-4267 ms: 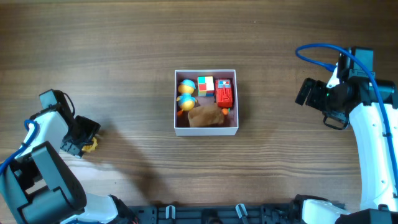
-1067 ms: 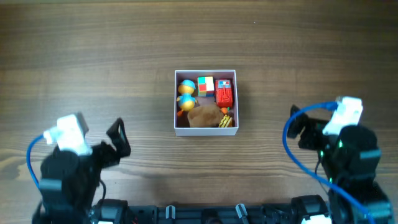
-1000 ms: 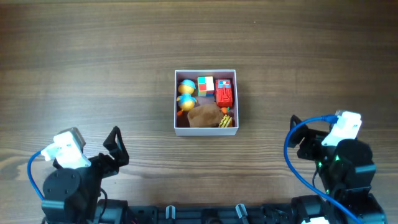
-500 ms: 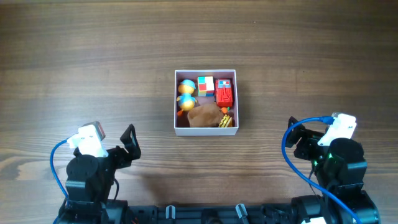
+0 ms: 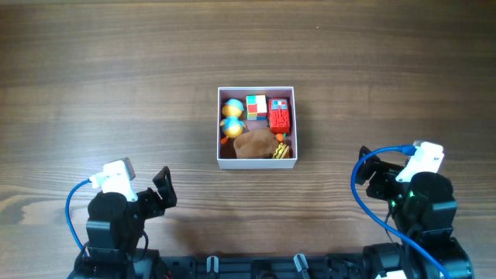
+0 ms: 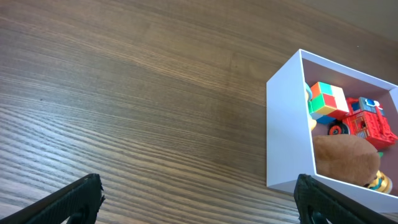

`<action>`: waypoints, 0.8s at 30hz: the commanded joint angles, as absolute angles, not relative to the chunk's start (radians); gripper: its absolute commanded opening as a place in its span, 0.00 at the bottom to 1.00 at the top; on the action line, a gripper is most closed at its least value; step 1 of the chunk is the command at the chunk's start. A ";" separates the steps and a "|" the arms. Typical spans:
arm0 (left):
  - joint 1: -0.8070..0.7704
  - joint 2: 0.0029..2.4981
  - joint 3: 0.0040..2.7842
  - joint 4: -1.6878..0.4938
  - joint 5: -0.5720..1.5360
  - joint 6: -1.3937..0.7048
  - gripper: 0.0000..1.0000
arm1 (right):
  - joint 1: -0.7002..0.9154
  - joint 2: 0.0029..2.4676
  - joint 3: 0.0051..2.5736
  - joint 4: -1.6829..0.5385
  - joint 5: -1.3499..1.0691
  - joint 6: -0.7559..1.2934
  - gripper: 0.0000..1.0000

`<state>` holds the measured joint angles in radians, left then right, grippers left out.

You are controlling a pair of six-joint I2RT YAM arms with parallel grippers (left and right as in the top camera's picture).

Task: Pack container

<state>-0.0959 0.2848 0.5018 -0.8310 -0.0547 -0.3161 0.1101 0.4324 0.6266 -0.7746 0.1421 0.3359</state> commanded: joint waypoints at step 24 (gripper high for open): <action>-0.089 0.288 0.499 -0.833 -0.061 -0.299 1.00 | 0.098 0.004 0.005 0.003 -0.035 0.055 1.00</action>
<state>-0.0959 0.2882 0.5018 -0.8345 -0.0551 -0.3161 0.1013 0.0154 0.0059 -0.0044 -0.0093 0.0795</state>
